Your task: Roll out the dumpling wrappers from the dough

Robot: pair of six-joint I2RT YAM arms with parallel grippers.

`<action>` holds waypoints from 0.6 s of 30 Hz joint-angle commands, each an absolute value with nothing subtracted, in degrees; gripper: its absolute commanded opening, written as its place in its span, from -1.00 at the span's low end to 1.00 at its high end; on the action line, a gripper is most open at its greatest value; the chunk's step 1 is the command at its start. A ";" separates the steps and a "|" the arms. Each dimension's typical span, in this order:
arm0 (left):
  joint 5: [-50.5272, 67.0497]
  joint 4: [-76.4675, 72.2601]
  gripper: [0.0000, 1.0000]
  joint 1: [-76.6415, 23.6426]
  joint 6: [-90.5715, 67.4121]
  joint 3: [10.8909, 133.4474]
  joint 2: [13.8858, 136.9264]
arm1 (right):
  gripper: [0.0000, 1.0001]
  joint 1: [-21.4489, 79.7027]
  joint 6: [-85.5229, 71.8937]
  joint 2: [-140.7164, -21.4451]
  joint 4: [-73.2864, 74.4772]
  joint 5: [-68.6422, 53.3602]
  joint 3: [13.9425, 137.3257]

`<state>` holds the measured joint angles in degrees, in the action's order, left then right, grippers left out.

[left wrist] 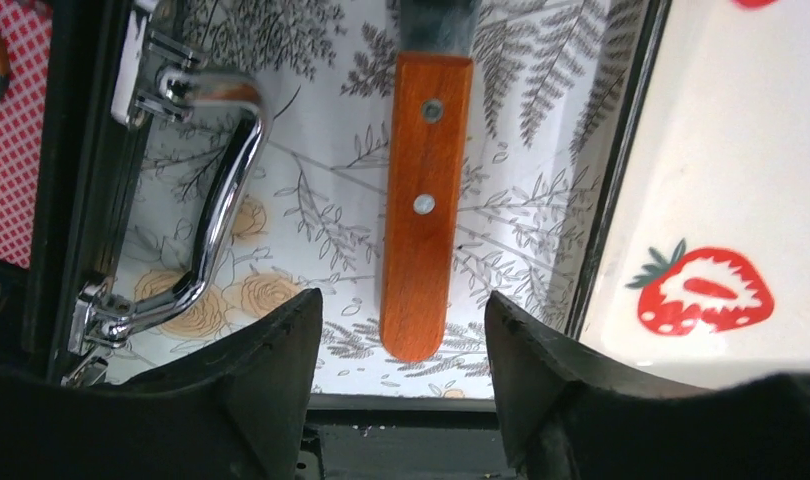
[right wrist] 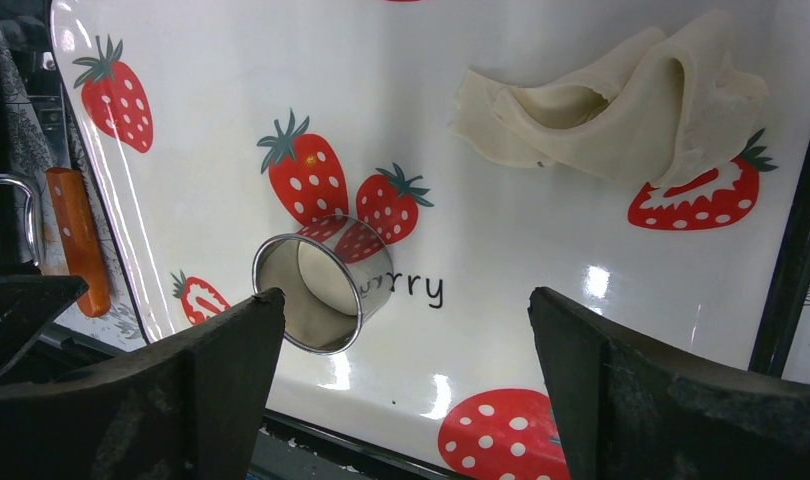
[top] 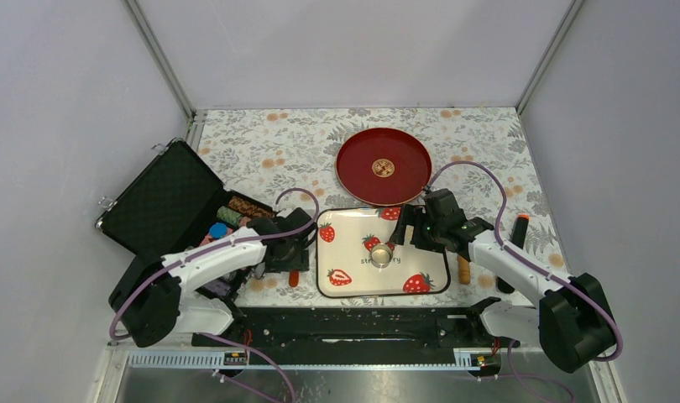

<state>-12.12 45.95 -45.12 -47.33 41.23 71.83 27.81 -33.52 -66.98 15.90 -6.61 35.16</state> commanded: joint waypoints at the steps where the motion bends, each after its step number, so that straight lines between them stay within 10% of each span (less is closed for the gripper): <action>1: -14.73 45.75 0.19 -45.17 -45.48 46.47 76.53 | 0.99 28.18 -33.39 -66.98 14.52 -5.84 36.47; 18: -11.40 38.68 -0.06 -41.16 -42.19 45.79 85.80 | 0.97 28.12 -33.12 -67.79 14.57 -6.52 36.81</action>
